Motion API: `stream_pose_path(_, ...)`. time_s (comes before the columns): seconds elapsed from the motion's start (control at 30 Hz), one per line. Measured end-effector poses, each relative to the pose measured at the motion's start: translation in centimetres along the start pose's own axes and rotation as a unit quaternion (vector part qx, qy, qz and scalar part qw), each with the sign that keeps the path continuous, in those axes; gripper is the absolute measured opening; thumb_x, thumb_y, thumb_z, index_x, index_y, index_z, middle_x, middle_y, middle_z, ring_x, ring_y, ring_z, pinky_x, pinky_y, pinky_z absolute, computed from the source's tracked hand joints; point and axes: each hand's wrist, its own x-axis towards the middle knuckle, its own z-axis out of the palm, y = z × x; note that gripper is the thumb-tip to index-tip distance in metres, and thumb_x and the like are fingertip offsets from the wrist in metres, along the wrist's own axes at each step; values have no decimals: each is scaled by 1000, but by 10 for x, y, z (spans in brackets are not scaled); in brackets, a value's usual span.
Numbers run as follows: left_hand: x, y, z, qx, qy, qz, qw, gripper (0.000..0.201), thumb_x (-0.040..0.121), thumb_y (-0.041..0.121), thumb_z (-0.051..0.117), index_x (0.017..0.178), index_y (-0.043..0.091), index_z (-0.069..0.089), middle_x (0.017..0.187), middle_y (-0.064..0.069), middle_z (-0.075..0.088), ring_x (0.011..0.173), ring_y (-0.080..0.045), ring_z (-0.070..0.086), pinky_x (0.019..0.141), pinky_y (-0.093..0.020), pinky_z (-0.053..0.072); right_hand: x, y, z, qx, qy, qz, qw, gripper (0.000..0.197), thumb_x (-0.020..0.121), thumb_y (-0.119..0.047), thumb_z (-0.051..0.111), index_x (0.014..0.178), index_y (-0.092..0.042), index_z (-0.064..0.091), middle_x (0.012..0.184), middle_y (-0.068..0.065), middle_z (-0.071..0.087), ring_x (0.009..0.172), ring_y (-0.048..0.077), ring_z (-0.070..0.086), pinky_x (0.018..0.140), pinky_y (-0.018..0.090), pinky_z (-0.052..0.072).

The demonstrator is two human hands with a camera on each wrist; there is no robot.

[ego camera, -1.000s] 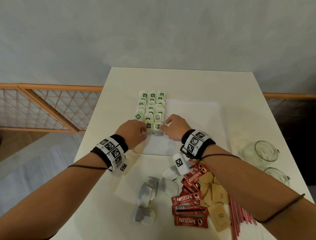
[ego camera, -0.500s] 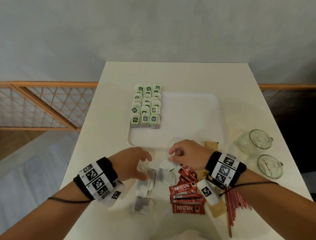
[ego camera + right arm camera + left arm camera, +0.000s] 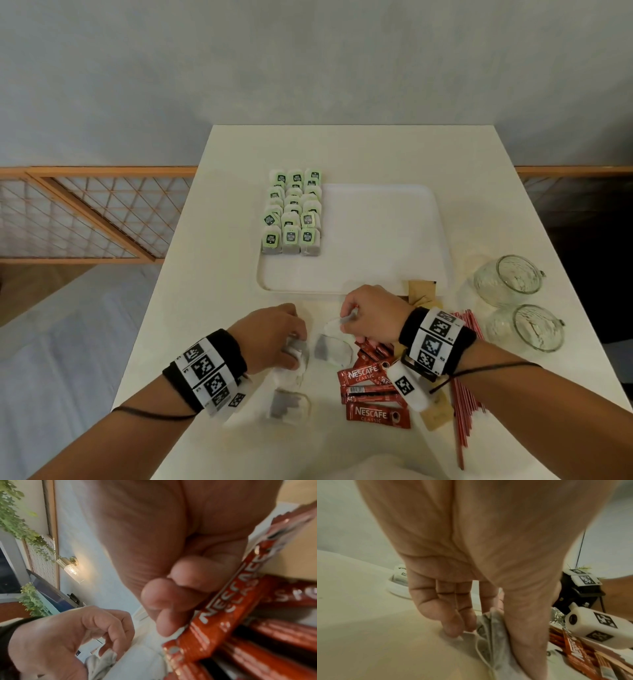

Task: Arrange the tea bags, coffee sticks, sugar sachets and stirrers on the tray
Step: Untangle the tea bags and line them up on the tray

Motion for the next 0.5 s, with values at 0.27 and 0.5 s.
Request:
stream_pose_path(0.27,4,-5,-10,-111,70,5,991,18,82,32,75,91,26,60,83,12,62,70,-3,54,68,-17,44,0,3,-14,4,49,-85,995,10,88,-36,74,83,-28,71,60,-20,59,56,-4,51,63,16,40)
stream_pose_path(0.5,7,-5,-28,-333,76,24,939,20,96,29,65,114,21,65,96,-11,70,75,-15,62,66,-28,55,-11,-5,-23,142,58,-129,980,8,95,-26,69,93,-18,70,86,-5,69,59,8,59,58,27,49)
